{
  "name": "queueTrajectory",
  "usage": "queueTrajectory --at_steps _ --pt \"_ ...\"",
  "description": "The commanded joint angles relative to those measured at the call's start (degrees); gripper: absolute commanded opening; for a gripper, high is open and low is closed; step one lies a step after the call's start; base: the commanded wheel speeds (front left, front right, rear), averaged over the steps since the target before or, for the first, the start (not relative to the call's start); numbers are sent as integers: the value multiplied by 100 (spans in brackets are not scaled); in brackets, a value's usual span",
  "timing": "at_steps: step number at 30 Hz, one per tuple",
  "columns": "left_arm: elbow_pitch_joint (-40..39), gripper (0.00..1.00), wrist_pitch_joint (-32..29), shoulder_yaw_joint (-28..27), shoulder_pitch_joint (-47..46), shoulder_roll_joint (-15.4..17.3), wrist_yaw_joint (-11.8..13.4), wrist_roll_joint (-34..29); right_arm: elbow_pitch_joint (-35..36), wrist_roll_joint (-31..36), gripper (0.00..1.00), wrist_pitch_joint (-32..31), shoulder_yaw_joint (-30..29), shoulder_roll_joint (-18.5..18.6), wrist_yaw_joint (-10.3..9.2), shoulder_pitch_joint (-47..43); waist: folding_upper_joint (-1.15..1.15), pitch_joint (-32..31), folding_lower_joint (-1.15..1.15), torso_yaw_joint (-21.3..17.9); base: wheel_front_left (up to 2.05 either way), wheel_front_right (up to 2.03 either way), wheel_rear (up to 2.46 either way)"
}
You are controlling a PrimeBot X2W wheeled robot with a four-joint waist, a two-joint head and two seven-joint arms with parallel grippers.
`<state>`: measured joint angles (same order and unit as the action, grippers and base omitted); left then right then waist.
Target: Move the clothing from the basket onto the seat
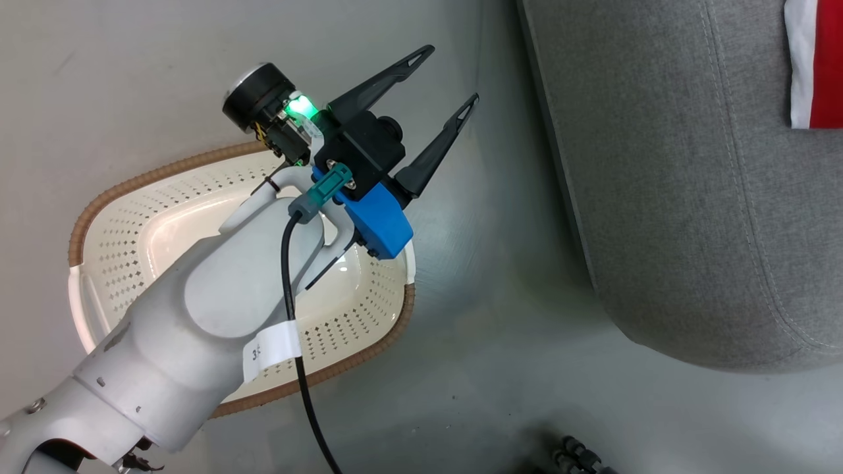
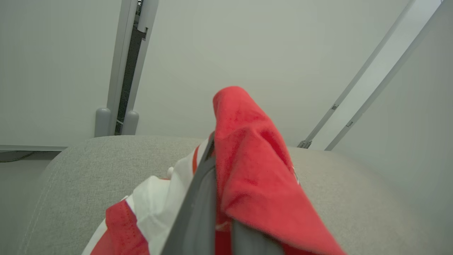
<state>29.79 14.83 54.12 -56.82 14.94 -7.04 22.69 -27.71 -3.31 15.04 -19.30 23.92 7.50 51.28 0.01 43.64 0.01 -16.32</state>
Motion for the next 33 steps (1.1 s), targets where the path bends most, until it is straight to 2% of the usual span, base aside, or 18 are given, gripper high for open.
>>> queueTrajectory --at_steps 1,8,9,10,18,25,33 --pt "-25 100 26 -25 -87 22 22 -3 -76 -62 0 22 -3 -53 -1 -132 -1 0 -1 14 0 0 0" --pt "-30 100 36 -41 -68 46 47 18 -419 -217 0 22 -18 -300 -1 -433 -1 -46 -1 26 0 0 0" --pt "-23 100 34 -45 -46 47 54 25 -456 -221 13 22 -15 -320 -1 -477 -1 -80 -1 20 0 0 0" --pt "-16 100 36 -53 -15 41 62 34 -460 -242 100 22 3 -349 -1 -510 -1 -132 -1 18 0 0 0" --pt "-166 100 42 -311 438 -110 135 94 230 -210 100 23 -147 -627 -1 -1466 -1 -883 -1 63 0 0 0" --pt "-352 100 44 -841 1129 -215 239 89 873 -64 100 22 -241 -910 -1 -2542 -1 -1736 -1 138 0 0 0" --pt "-613 100 43 -1762 2105 -303 410 -32 1744 -35 100 23 264 -1196 -1 -3401 -1 -2662 -1 324 0 0 0"
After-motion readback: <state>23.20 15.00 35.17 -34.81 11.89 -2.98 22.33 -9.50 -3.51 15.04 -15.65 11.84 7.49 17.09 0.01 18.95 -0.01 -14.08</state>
